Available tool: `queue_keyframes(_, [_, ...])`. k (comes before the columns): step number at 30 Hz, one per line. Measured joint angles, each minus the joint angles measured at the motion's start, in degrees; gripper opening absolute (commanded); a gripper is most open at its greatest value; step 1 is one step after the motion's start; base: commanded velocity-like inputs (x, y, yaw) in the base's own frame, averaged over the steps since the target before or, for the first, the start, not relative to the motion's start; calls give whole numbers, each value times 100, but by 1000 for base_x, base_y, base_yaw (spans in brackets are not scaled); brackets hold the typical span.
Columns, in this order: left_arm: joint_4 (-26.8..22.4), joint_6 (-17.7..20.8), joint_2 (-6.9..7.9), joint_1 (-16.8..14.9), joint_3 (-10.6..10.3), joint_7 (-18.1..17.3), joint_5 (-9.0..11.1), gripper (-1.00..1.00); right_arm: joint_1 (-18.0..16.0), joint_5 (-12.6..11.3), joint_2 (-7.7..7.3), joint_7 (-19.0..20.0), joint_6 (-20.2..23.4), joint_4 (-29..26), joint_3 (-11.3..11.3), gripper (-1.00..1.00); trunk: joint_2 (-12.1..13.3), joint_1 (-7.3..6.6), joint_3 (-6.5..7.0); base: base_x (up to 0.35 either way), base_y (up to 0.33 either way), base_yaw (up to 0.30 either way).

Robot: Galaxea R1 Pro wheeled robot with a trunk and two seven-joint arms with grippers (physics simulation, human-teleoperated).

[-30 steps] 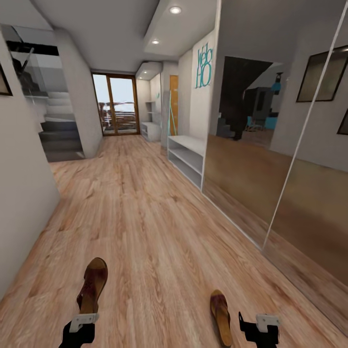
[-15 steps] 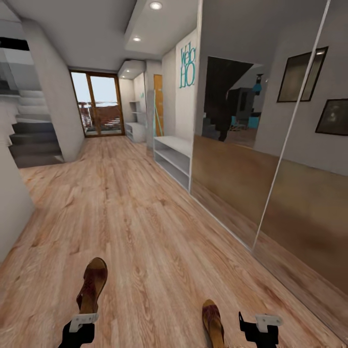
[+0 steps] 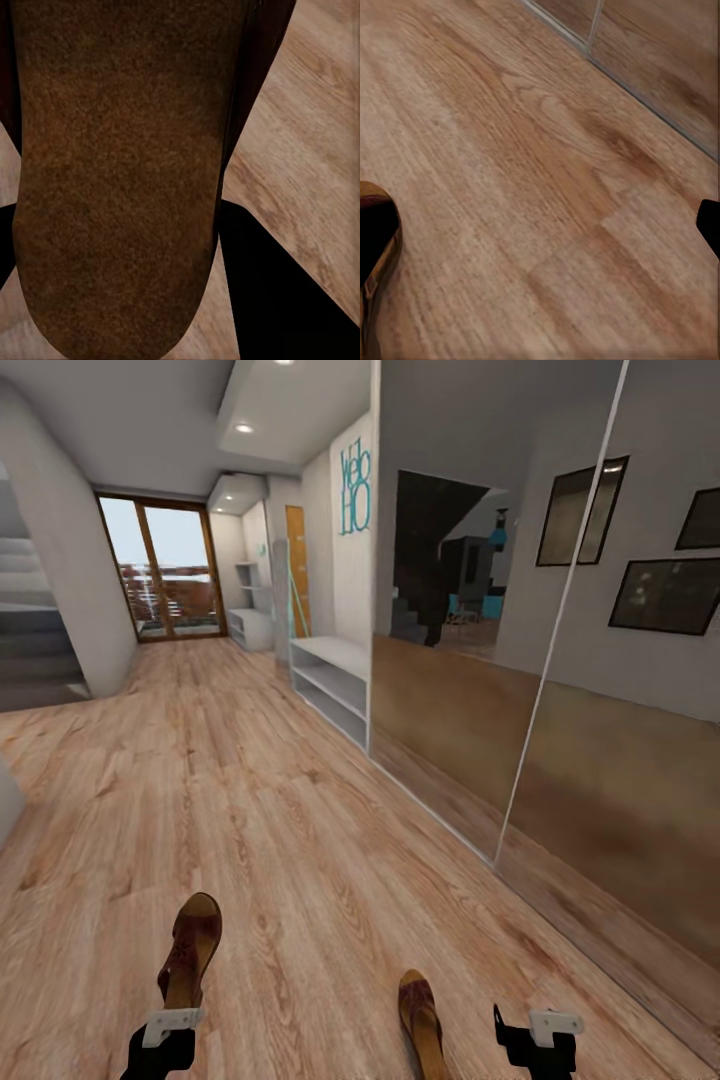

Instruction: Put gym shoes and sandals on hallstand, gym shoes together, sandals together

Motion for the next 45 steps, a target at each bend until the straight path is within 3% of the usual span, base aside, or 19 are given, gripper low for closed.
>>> queue_keyframes(21, [-74, 149, -34, -116, 5, 7, 23, -100, 0, 14, 2, 13, 0, -15, 10, 100, 0, 0, -35, 0, 0, -7])
queue_keyframes(28, [-138, 880, -74, -789, 3, 12, 28, -100, -7, 17, 11, 22, 64, -129, 3, 100, 0, 0, -34, 0, 0, 0])
queue_keyframes(32, [-148, 1359, -77, -1188, 9, 15, 31, -100, -9, 17, 20, 15, 338, -342, 7, 100, 0, 0, -34, 0, 0, 0])
queue_keyframes(36, [-161, 1646, -98, -1491, 7, 28, 34, -100, -10, 16, 41, 27, 1069, -733, 7, 100, 0, 0, -34, 0, 0, 0])
queue_keyframes(39, [-184, 1698, -131, -1565, -12, 51, 23, -100, -9, 17, 67, 28, 1540, -927, 18, 100, 0, 0, -35, 0, 0, 0])
queue_keyframes(45, [-228, 1731, -251, -1615, -54, 95, 0, -100, -9, 18, 96, 32, 1872, -1013, 34, 100, 0, 0, -35, 0, 0, 0])
